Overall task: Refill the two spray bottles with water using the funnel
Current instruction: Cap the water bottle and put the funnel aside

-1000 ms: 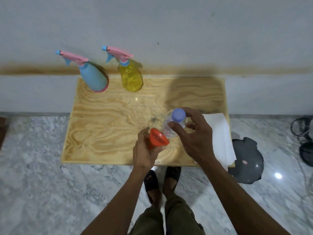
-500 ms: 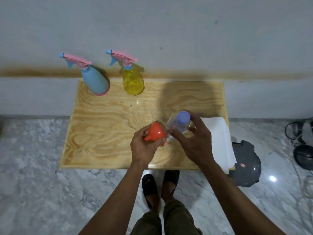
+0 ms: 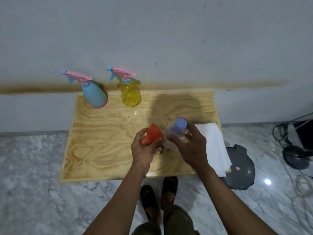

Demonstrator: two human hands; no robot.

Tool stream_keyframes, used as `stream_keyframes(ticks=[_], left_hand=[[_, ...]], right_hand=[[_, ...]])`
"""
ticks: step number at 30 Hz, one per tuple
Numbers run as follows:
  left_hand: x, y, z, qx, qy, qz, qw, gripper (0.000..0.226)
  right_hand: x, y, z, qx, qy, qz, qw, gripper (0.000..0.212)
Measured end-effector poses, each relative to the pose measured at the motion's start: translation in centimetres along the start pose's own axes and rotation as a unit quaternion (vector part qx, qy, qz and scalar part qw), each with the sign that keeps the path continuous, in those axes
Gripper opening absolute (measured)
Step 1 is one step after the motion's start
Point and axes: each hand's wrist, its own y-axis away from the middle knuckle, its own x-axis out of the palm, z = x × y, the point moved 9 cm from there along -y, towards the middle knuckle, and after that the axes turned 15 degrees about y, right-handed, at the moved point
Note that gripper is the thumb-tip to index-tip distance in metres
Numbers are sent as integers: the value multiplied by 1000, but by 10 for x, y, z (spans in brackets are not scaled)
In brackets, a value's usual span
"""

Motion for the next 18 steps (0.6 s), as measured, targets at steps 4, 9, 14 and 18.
stream_keyframes(ticks=[4, 9, 14, 18], left_hand=[[-12, 6, -18, 14, 28, -15, 999, 67], [-19, 19, -55, 61, 0, -12, 998, 68], [0, 21, -92, 124, -79, 36, 988, 71], [30, 16, -115, 177, -161, 62, 969, 74]], right_hand=[[-2, 8, 0, 44, -11, -30, 999, 48], [-7, 10, 5, 101, -7, -54, 993, 38], [-24, 2, 12, 126, -53, -85, 987, 36], [-57, -20, 24, 112, -60, -126, 984, 37]])
